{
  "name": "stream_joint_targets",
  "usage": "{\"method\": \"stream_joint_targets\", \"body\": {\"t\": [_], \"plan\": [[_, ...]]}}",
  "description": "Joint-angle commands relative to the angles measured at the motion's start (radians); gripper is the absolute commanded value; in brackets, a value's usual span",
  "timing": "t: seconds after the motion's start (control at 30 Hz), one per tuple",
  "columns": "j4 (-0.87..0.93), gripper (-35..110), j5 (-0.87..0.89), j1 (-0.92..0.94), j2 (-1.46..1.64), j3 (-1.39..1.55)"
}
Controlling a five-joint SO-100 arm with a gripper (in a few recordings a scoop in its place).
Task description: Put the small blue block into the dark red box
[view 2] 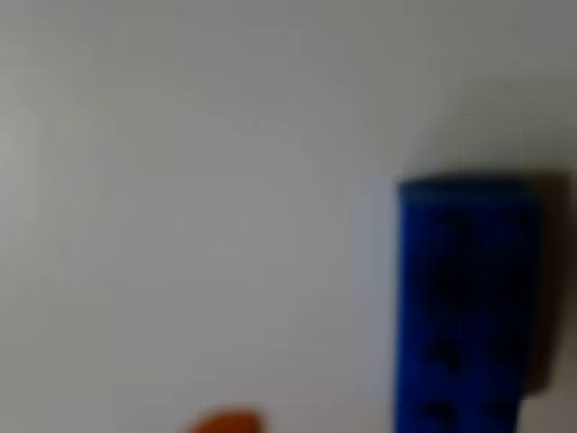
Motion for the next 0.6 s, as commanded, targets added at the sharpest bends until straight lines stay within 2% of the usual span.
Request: {"method": "stream_joint_targets", "body": {"t": [0.0, 0.2, 0.57], "plan": [[0.002, 25, 0.017, 0.002, -0.025, 0.009], [-0.014, 27, 0.16, -0.081, -0.21, -0.048], [-0.141, 27, 0.176, -0.091, -0.399, -0.064]]}}
